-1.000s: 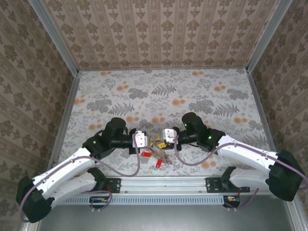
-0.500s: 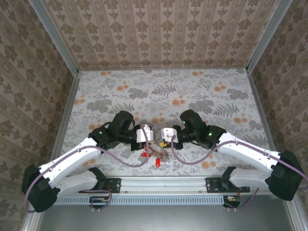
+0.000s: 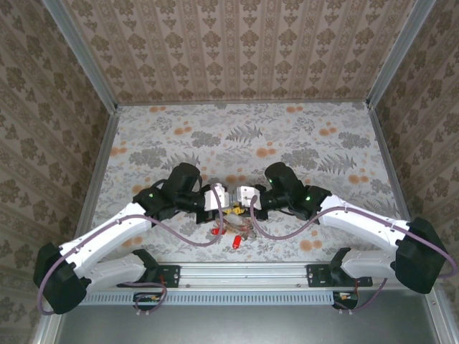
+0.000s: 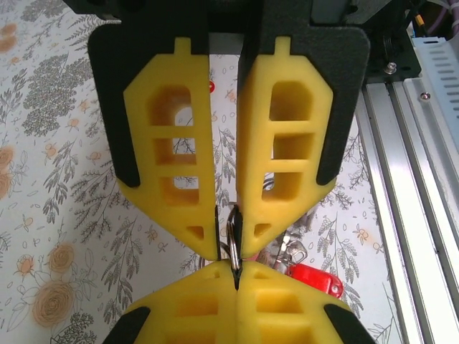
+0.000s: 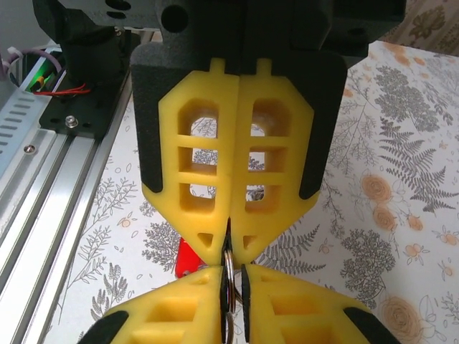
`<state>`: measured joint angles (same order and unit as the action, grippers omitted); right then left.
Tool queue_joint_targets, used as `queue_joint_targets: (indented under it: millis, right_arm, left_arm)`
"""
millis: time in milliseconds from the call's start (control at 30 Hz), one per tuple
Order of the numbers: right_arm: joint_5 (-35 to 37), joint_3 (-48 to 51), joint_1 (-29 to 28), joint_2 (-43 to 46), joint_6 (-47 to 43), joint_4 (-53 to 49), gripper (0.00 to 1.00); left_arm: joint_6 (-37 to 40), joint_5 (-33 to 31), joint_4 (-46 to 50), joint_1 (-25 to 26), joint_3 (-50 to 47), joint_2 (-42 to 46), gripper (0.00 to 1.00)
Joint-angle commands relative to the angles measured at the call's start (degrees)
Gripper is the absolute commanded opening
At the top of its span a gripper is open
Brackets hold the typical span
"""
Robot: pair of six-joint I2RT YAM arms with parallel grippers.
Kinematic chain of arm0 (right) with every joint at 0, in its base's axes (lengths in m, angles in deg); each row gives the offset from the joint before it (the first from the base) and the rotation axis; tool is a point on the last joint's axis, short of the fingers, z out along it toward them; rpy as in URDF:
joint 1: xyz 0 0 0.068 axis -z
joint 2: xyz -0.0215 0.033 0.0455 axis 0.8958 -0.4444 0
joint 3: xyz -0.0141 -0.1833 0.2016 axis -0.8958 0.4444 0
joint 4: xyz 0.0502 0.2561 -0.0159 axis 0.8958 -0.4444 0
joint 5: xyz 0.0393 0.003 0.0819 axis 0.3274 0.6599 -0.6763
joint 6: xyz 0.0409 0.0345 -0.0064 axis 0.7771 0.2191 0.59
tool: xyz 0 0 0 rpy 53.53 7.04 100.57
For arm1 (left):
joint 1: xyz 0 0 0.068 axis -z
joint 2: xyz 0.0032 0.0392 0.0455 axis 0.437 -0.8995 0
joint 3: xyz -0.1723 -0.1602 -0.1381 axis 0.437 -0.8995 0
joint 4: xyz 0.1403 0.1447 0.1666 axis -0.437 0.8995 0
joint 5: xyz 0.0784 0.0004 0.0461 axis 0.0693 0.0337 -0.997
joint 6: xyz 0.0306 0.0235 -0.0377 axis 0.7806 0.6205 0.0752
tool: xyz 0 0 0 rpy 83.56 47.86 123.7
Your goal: Put the keys on the keyring
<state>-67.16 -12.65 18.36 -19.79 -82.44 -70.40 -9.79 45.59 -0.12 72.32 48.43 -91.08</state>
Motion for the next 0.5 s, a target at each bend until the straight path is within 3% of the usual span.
queue_joint_targets:
  millis: [0, 33, 100, 167, 200, 333, 467]
  right_arm:
    - [0.6, 0.1, 0.0, -0.8, 1.0, 1.4, 0.05]
    - [0.6, 0.1, 0.0, -0.8, 1.1, 1.4, 0.00]
    - [0.5, 0.3, 0.0, -0.6, 1.9, 1.8, 0.00]
    - [0.3, 1.6, 0.2, 0.1, 4.4, 4.8, 0.00]
    - [0.2, 2.8, 0.3, 0.7, 5.9, 7.4, 0.00]
    - [-0.5, 7.1, 1.3, 2.6, 15.1, 18.6, 0.00]
    - [-0.3, 11.3, 1.9, 2.6, 24.3, 30.2, 0.00]
  left_arm:
    - [-1.0, 3.4, -1.0, 0.0, 2.0, 0.8, 0.00]
    - [-0.9, 3.4, -1.0, 0.0, 2.0, 0.9, 0.00]
    - [-0.6, 3.0, -1.5, -0.1, 1.5, 1.2, 0.01]
    - [-1.0, 2.1, -2.3, -0.1, 0.6, 2.0, 0.18]
    - [-1.1, 1.5, -2.6, -0.1, 0.1, 2.7, 0.21]
    - [-1.9, 0.4, -3.8, -1.0, -2.7, 6.3, 0.29]
    - [-4.5, 0.0, -5.6, -1.4, -5.8, 10.4, 0.30]
